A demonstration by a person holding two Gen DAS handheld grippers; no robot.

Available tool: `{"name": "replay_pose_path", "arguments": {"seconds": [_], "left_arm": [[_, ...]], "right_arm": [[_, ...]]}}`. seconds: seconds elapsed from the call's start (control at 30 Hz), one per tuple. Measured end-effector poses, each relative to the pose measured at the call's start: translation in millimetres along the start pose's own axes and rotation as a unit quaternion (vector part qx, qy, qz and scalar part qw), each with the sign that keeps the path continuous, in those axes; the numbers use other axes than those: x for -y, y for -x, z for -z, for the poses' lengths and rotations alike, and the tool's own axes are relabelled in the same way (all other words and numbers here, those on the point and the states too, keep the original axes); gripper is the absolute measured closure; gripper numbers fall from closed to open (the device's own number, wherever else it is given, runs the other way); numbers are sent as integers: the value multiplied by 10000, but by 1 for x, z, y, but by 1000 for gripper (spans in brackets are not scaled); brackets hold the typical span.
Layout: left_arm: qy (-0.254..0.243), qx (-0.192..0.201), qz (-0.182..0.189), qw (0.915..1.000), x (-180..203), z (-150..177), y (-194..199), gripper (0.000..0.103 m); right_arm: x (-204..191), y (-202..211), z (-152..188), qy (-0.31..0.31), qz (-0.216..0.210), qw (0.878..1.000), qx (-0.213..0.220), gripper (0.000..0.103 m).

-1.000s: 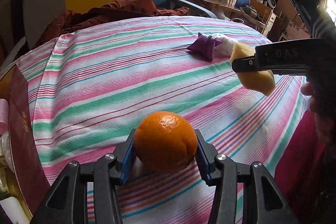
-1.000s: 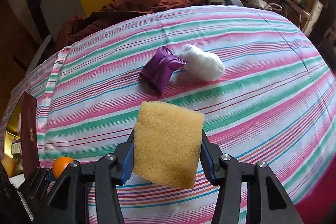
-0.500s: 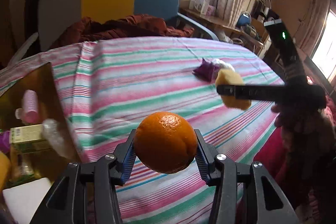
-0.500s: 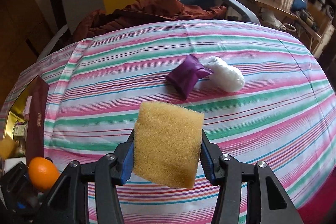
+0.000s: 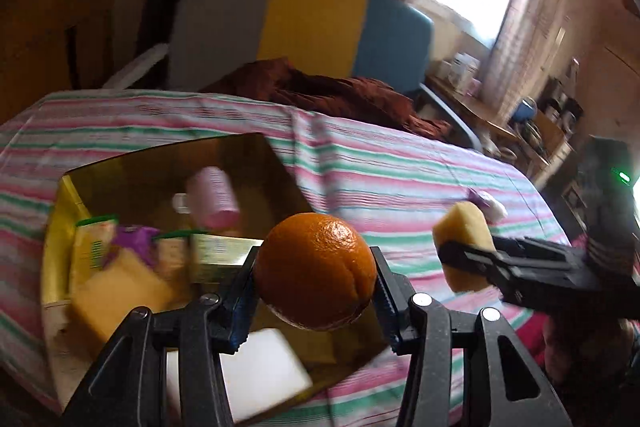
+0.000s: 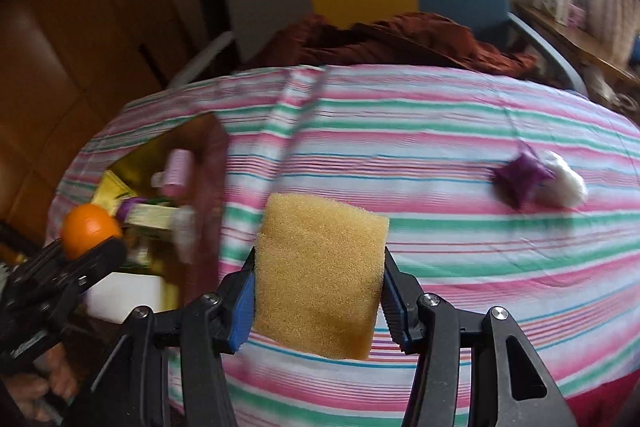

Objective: Organize objects
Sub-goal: 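Carry the orange with the left gripper while the right carries the sponge to the tray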

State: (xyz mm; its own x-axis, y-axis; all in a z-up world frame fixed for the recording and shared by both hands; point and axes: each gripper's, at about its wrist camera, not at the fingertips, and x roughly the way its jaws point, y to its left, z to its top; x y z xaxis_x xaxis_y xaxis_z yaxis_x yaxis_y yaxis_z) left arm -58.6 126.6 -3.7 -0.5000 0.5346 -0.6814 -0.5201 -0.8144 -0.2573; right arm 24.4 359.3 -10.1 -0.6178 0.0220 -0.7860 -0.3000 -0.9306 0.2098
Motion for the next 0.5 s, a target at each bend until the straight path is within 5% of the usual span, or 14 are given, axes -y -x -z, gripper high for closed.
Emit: {"name": "replay_pose_path", "arguments": {"seconds": [0.2,0.5], "left_arm": [[394,87,-289,9988,-50,-19,6,52],[498,-28,-618,9968,-93,-53,-17,52]], "right_arm": [[-80,-10,1,651,-622,9959,-22,49],[-137,-40,16,1247,-606,9899,-312,45]]}}
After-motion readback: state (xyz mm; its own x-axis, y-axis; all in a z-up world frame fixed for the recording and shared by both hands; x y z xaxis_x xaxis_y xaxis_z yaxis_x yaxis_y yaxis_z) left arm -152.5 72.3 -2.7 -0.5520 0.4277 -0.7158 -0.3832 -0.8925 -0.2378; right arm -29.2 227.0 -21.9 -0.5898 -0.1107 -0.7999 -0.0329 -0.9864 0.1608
